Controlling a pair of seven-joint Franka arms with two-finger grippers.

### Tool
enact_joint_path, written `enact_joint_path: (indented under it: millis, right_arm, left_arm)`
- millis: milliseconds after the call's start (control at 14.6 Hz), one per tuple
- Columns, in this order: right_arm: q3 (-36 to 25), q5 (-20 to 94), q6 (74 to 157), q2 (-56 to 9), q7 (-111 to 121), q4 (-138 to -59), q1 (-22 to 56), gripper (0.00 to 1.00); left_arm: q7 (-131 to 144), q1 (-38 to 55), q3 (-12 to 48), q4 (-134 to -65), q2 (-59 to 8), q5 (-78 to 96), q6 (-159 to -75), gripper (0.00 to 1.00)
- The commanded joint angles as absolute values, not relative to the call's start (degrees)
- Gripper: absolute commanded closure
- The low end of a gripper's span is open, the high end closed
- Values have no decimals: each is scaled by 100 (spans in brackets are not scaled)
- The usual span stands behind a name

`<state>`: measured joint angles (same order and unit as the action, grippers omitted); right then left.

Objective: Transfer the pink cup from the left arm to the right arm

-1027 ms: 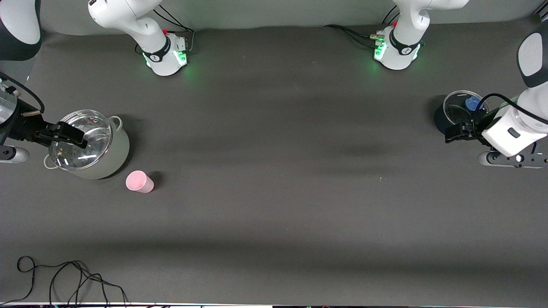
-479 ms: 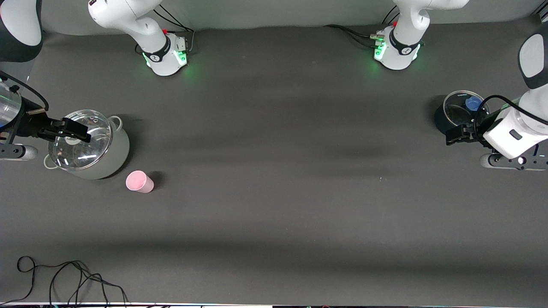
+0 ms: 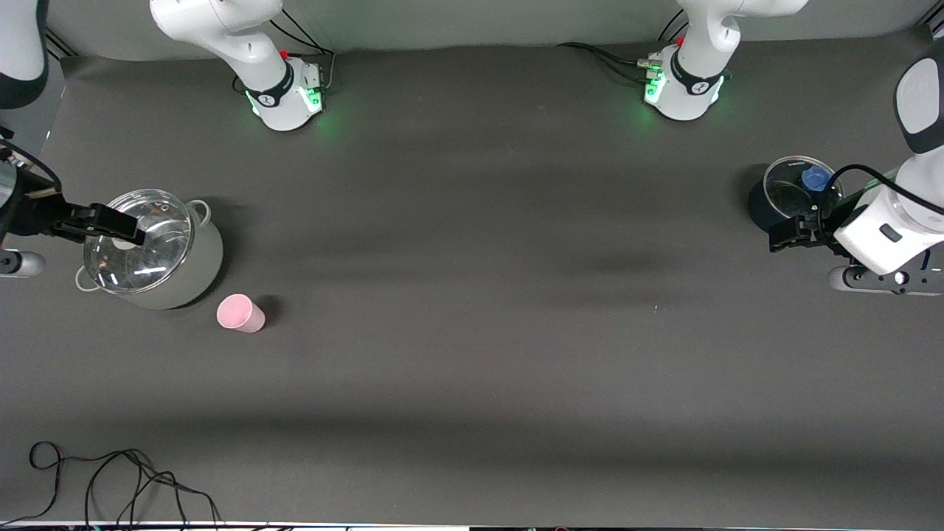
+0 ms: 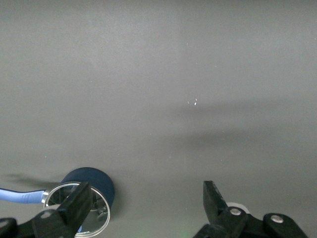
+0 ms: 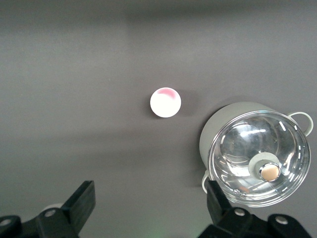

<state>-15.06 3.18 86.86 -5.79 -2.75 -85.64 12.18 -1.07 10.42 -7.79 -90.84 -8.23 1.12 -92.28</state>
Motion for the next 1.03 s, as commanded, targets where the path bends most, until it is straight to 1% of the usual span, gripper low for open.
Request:
enact_joint_path:
  millis: [0, 137, 274, 411, 479, 616, 753, 959]
  right_arm:
    - [-855, 387, 8639, -247, -149, -8761, 530, 0]
    - [-625, 360, 8753, 16, -150, -9104, 300, 0]
    - [-371, 360, 9033, 402, -132, -9647, -25, 0]
    - [-308, 334, 9490, 850, -132, -10333, -44, 0]
    - [-264, 230, 9605, 940, -149, -10493, -35, 0]
    - [139, -348, 9737, 914, -237, -10468, -53, 0]
    - [211, -448, 9887, 722, -439, -10267, -62, 0]
    - [211, -440, 9879, 344, -431, -9740, -62, 0]
  left_arm:
    - [-105, 1125, -861, -8938, -888, 132, -9193, 0]
    - [-105, 1116, -861, -8938, -888, 132, -9193, 0]
    - [-105, 1125, -861, -8938, -888, 141, -9185, 0]
    - [-105, 1134, -861, -8930, -888, 141, -9193, 0]
    - [-105, 1125, -861, -8938, -888, 141, -9185, 0]
    - [-105, 1125, -861, -8930, -888, 141, -9193, 0]
    - [-105, 1125, -861, -8930, -888, 141, -9185, 0]
    - [-105, 1125, -861, -8930, -888, 141, -9185, 0]
